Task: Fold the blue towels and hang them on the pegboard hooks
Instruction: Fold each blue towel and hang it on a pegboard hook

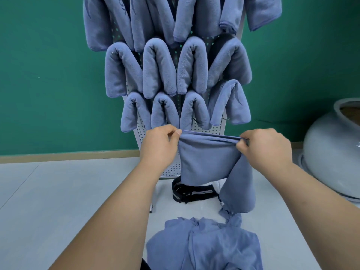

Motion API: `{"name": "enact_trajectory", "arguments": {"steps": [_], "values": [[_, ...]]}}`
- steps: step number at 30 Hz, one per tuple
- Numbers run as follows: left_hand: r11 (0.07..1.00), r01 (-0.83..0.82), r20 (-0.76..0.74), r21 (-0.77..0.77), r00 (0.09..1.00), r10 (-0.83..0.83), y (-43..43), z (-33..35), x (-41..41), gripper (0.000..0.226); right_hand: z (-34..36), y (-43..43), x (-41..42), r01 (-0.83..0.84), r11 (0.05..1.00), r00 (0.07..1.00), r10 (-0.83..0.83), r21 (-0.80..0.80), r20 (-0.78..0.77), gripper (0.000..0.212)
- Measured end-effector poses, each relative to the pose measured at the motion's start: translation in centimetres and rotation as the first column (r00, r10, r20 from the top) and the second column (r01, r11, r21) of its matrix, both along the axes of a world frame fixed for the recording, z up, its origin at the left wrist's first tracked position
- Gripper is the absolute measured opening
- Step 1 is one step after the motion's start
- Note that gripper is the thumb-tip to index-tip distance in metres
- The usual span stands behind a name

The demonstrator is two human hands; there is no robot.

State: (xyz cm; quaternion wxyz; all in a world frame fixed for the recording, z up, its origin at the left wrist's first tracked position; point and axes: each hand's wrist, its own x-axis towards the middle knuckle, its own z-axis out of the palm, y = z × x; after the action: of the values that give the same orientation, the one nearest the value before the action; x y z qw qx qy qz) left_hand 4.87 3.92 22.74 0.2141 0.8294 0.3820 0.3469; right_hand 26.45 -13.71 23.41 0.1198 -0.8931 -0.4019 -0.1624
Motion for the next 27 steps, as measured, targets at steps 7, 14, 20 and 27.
{"name": "enact_trajectory", "arguments": {"steps": [7,14,20,27], "values": [[0.994,-0.066,0.229,-0.082,0.97,0.084,0.7,0.6,-1.1,0.019,0.4,-0.1,0.7,0.04,0.997,0.999,-0.037,0.068,-0.038,0.019],[0.949,-0.183,0.357,-0.256,0.895,0.268,2.0,0.8,-3.4,0.017,0.2,-0.6,1.7,0.078,0.997,0.992,-0.075,0.025,-0.104,0.018],[0.922,-0.212,0.211,-0.324,0.934,0.289,2.7,-0.4,-4.0,0.021,-0.3,-0.7,1.6,0.039,0.999,0.963,-0.03,0.027,-0.266,0.022],[0.881,0.179,0.197,-0.439,0.975,-0.1,-1.4,-0.6,-0.3,0.009,0.1,1.7,-2.8,-0.27,0.92,0.833,0.371,0.284,-0.411,0.009]]}}
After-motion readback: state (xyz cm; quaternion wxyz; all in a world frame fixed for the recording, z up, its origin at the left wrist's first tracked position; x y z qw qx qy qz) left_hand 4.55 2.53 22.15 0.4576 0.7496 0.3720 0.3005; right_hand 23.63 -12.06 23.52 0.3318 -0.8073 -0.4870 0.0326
